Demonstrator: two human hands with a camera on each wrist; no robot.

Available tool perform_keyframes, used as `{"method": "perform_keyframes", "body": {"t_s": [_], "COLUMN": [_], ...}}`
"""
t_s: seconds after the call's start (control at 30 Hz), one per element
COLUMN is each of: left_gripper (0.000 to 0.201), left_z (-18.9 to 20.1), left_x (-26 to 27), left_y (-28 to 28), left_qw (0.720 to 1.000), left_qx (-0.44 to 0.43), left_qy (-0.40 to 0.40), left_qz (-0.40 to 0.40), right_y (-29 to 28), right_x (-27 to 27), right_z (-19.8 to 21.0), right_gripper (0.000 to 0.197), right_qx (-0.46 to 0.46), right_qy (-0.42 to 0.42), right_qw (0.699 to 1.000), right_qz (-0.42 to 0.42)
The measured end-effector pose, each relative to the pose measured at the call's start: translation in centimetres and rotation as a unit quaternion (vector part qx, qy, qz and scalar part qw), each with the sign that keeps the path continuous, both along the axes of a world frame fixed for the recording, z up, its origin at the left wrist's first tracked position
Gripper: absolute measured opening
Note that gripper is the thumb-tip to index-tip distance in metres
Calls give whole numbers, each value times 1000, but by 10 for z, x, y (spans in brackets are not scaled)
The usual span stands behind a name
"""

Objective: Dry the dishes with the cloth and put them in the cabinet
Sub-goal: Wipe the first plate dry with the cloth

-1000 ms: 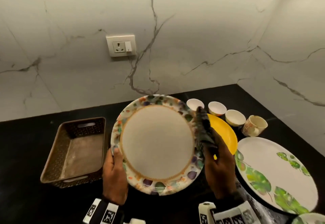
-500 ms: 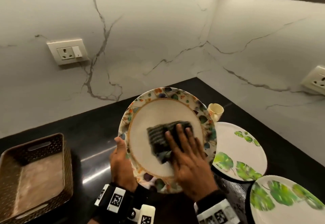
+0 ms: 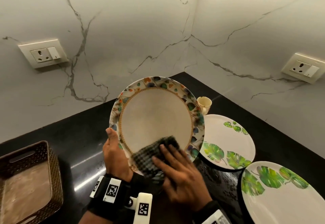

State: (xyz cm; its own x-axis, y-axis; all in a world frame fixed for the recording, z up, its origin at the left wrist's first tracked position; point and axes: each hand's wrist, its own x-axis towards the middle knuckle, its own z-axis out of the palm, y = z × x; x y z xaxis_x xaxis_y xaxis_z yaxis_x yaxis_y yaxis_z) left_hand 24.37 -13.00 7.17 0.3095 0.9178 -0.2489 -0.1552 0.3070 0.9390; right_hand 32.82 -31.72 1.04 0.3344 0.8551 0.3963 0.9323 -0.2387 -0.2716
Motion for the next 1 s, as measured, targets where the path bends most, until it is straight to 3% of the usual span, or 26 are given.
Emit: {"method": "perform_keyframes", "body": {"t_s": [0.17,0.27,0.37,0.47,0.53,0.63,0.73,0.87,0.93,1.0], "left_gripper": [81,63,71,86,82,62,54,73,65,50], "left_z": [10,15,10,5,6,7,6,-4,-5,-1], "left_x": [-18,-18,-13,-6,-2,-2,-9,-22,-25,-23], "left_y": [-1,-9,-13,-20,-28,-28,-21,-13,-16,-21], "left_qw": [999,999,1000,998,994,993,996,999,998,997], "left_qx": [5,-4,-10,-50,-79,-58,-26,-7,16,36], "left_qy": [34,25,8,-38,-75,-105,-81,-38,-42,-54], "left_qz": [12,-25,-12,2,2,-25,-24,-13,-46,-52], "right_y": [-22,-16,-9,10,24,32,15,-16,-18,-9], "right_x": [39,45,22,-17,-25,-14,-5,29,49,51], "right_z": [13,24,19,8,13,25,18,18,27,34], "right_gripper": [64,64,64,63,61,61,62,63,62,62], "right_qx": [6,33,48,61,53,23,17,27,59,90], "right_qy": [42,56,68,77,67,27,55,78,69,64], "right_qw": [979,971,981,995,994,997,998,982,969,967], "right_qz": [-197,-229,-176,-2,68,72,14,-168,-230,-228]}}
